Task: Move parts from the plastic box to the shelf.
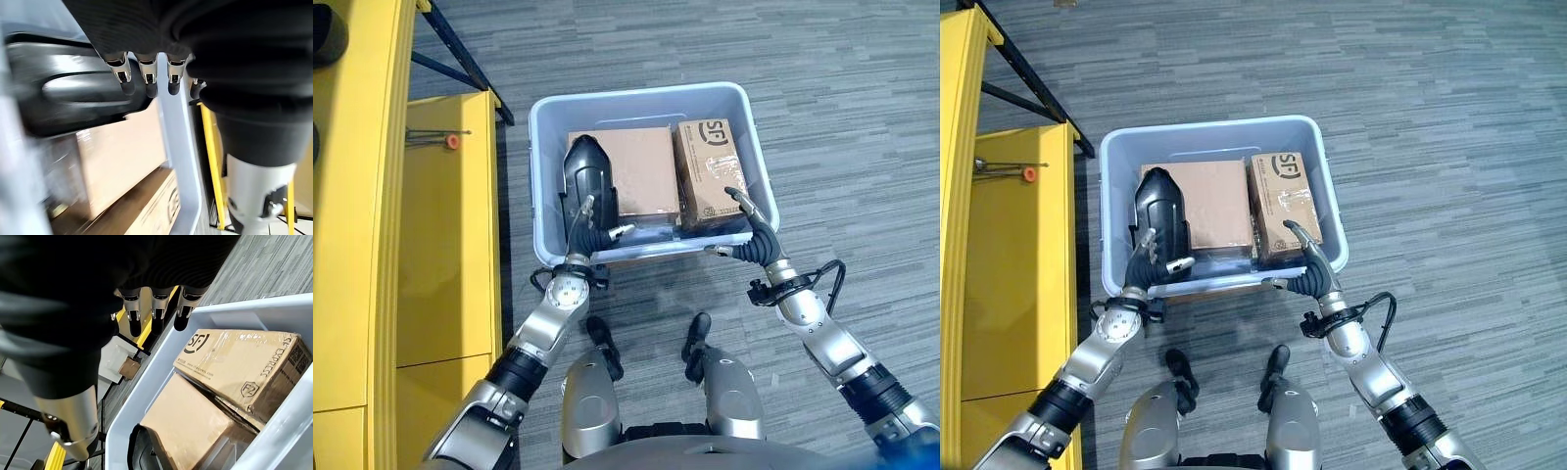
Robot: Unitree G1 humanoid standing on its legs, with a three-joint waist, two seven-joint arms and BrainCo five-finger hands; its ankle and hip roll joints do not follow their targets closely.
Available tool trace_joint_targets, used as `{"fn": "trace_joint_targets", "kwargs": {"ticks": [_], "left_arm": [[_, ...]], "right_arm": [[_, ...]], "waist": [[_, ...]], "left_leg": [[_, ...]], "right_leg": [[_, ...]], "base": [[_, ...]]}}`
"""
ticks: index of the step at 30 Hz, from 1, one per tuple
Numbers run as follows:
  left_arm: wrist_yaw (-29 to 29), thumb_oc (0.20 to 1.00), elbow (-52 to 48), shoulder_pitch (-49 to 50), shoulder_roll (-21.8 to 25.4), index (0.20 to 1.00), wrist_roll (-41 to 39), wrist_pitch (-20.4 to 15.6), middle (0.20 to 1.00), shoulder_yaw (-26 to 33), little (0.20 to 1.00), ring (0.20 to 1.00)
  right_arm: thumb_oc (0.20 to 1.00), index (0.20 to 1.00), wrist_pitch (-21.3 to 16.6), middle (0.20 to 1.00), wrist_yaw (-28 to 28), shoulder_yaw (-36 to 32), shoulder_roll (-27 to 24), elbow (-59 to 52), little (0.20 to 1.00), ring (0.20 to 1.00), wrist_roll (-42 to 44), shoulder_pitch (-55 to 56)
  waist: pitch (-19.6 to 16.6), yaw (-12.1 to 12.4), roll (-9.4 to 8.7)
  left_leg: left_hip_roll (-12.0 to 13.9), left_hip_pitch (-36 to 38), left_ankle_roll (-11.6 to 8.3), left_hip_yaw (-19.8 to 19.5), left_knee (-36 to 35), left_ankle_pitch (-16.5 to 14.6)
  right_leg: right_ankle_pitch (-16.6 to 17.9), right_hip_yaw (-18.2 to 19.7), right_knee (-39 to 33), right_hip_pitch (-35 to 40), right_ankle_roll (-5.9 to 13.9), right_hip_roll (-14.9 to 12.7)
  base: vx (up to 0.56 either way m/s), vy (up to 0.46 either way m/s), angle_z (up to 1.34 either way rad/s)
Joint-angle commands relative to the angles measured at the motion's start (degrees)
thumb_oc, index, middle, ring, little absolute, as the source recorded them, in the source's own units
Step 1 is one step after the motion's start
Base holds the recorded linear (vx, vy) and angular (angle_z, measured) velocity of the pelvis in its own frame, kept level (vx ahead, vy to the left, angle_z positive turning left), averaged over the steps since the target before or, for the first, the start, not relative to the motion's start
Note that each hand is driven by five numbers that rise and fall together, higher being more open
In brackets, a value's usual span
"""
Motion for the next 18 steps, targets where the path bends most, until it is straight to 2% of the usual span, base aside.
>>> {"fn": "trace_joint_targets", "kwargs": {"ticks": [1,7,12,18], "left_arm": [[5.18,1.000,-3.74,-0.68,0.15,1.000,3.19,0.73,1.000,0.49,1.000,1.000],[10.69,1.000,-0.81,-5.05,-1.36,1.000,1.83,3.93,1.000,-0.10,1.000,1.000],[20.60,1.000,4.97,-8.42,-3.51,1.000,0.36,6.58,1.000,2.17,1.000,1.000],[21.56,1.000,10.96,-12.02,-5.55,1.000,-1.81,9.13,1.000,3.77,1.000,1.000]], "right_arm": [[1.000,1.000,-2.31,1.000,-1.20,-2.20,-0.21,-6.21,1.000,1.000,2.15,-1.37],[1.000,1.000,-0.76,1.000,-0.14,-2.18,-0.43,-6.57,1.000,1.000,2.03,-3.10],[1.000,1.000,0.77,1.000,0.31,-2.23,-0.02,-6.37,1.000,1.000,0.73,-5.30],[1.000,1.000,3.00,1.000,1.86,-3.24,-0.36,-7.65,1.000,1.000,1.47,-7.09]], "waist": [[-1.23,0.31,-0.45],[0.45,-1.13,-0.59],[2.26,-2.25,-0.95],[2.29,-3.75,-1.83]], "left_leg": [[3.15,1.83,-1.76,-2.26,1.49,-1.02],[4.43,-1.48,-2.18,-2.18,4.53,-1.38],[5.57,-4.30,-3.09,-1.79,5.88,-1.03],[6.72,-9.27,-3.61,-1.46,8.29,-1.17]], "right_leg": [[1.01,2.72,4.64,-3.97,5.40,-3.63],[0.26,4.36,6.64,-7.13,4.85,-3.07],[0.17,5.62,6.74,-9.55,4.62,-2.14],[-0.11,6.44,7.92,-14.07,4.48,-1.59]], "base": [[0.00,0.000,0.00],[0.00,0.011,-0.14],[-0.02,0.017,-0.06],[-0.03,0.008,-0.13]]}}
